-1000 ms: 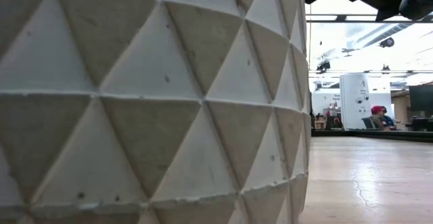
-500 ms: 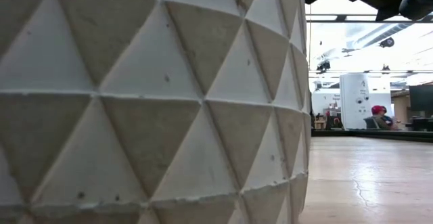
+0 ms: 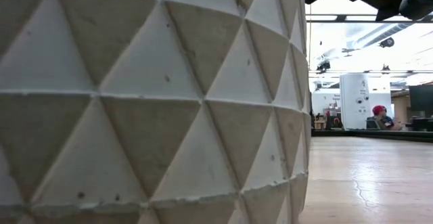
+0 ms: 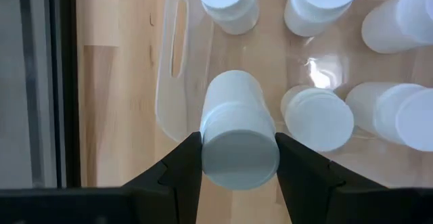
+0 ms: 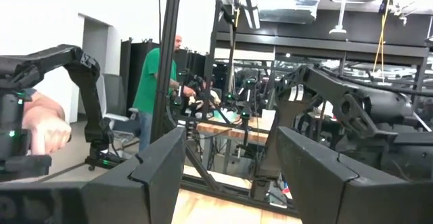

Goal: Pick and place pill bottles into a basket
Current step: Put the white pill bottle into the transparent bin

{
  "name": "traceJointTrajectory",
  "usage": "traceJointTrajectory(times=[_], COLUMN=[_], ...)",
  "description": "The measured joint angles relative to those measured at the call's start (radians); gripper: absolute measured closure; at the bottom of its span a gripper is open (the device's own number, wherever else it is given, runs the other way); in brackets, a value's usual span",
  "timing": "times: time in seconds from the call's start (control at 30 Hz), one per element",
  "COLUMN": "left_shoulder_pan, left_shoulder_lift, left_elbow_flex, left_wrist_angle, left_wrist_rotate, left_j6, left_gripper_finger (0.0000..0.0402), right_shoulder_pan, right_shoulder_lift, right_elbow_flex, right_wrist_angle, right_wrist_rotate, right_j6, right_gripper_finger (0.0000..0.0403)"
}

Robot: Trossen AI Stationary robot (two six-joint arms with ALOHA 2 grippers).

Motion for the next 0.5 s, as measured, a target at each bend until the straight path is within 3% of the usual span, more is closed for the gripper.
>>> traceJointTrajectory(times=[0.5], left_shoulder_pan=[0.010], left_shoulder_lift=[0.028], left_elbow_flex=[0.003], left_wrist_angle=[0.034], left_wrist_rotate=[0.000], left_j6=[0.026], left_gripper_finger=[0.0257], right_shoulder_pan=[0.000], right_shoulder_lift=[0.000], right_elbow_flex=[-0.008], right_wrist_angle=[-0.003], right_wrist_rotate=[0.000], right_j6=[0.000], right_gripper_finger=[0.0184])
